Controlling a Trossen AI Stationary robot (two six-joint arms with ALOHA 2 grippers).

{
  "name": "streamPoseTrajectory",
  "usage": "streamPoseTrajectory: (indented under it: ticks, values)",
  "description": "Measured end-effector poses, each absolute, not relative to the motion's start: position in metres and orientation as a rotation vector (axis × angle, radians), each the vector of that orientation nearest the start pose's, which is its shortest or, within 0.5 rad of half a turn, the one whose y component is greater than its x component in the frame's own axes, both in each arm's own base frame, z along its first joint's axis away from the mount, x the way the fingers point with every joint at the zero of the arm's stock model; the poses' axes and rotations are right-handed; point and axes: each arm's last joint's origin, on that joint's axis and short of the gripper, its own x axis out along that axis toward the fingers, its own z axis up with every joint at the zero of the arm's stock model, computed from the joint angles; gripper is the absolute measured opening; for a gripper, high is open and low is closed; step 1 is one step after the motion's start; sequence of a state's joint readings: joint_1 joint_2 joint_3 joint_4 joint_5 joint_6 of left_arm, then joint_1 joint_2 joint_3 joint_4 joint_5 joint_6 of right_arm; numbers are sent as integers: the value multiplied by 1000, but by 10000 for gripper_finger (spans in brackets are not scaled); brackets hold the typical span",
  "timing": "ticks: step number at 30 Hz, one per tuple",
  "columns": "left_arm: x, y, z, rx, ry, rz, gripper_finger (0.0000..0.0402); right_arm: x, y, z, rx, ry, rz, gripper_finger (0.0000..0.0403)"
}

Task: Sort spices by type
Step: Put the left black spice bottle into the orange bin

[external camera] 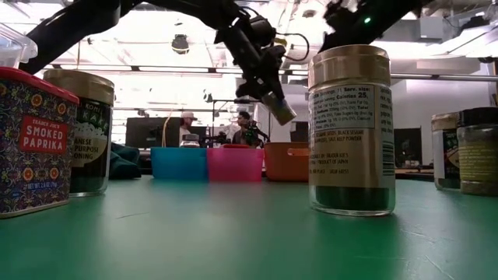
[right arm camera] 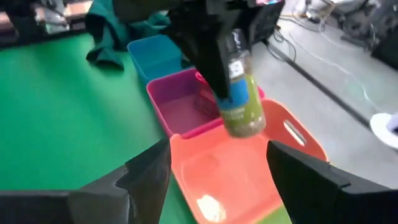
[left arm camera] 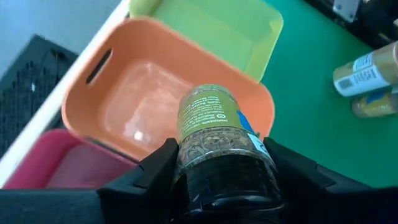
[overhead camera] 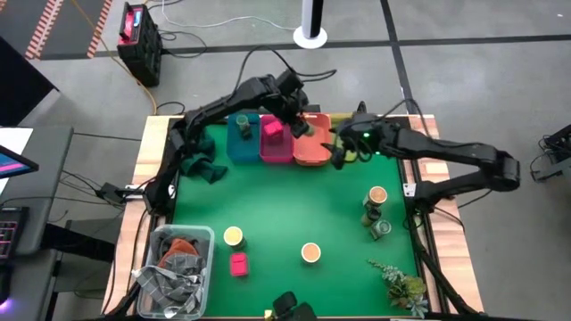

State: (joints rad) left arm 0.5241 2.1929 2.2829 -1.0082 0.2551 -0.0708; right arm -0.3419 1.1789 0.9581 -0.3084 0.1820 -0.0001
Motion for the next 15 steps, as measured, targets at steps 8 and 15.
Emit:
streamPoseTrajectory:
  ticks: [8,15]
  values:
    - [407,227,323,-456,871,212,202,267,-108,284,-33,525,-500,345]
    - [404,226,324,-497,883,223,202,271,-112,279,-63,528,-469,397]
